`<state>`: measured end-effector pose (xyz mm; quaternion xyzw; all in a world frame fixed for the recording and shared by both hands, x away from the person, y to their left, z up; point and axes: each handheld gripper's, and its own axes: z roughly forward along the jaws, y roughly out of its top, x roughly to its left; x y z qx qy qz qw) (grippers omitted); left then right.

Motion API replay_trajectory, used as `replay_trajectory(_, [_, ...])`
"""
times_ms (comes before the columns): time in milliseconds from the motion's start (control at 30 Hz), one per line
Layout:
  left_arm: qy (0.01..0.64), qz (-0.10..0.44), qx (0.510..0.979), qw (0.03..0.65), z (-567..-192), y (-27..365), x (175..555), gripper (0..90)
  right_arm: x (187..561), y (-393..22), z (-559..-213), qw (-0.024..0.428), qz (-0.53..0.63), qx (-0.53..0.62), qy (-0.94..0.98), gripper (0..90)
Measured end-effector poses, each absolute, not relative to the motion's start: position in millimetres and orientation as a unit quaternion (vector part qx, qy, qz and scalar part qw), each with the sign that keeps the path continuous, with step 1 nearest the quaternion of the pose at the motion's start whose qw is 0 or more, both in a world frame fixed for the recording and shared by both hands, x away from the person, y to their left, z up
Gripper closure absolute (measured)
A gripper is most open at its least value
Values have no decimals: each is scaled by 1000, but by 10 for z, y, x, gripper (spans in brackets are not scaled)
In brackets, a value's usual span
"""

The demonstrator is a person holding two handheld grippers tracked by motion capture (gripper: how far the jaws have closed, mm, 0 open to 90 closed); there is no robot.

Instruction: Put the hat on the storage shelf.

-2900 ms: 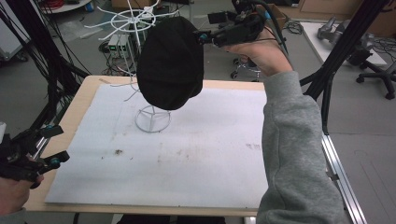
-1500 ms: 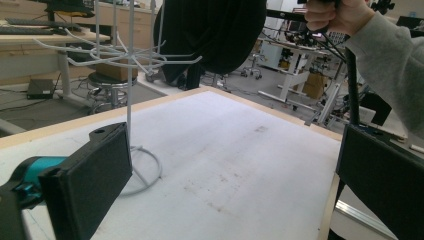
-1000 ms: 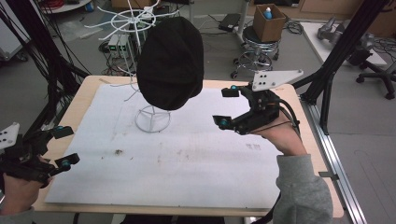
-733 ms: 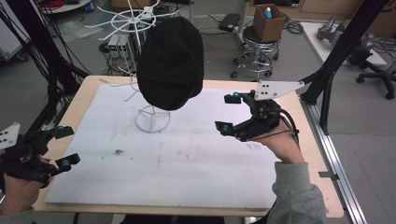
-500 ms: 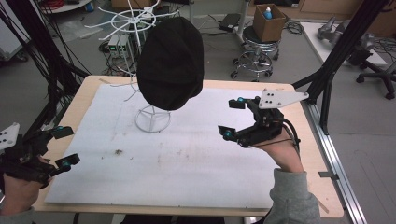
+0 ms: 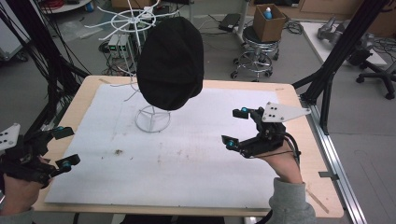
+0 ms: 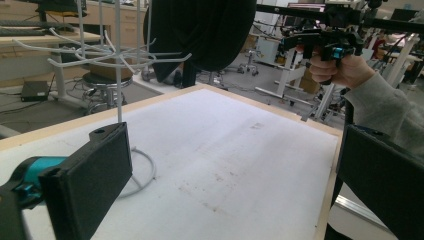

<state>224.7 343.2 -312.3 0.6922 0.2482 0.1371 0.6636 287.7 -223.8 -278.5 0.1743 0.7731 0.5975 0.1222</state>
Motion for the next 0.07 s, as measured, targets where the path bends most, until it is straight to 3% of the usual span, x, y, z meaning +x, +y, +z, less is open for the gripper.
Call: replay_trajectory(67, [249, 139, 691, 664, -3122, 3436, 2250, 18, 2865, -2249, -2787, 121, 597, 173, 774, 97])
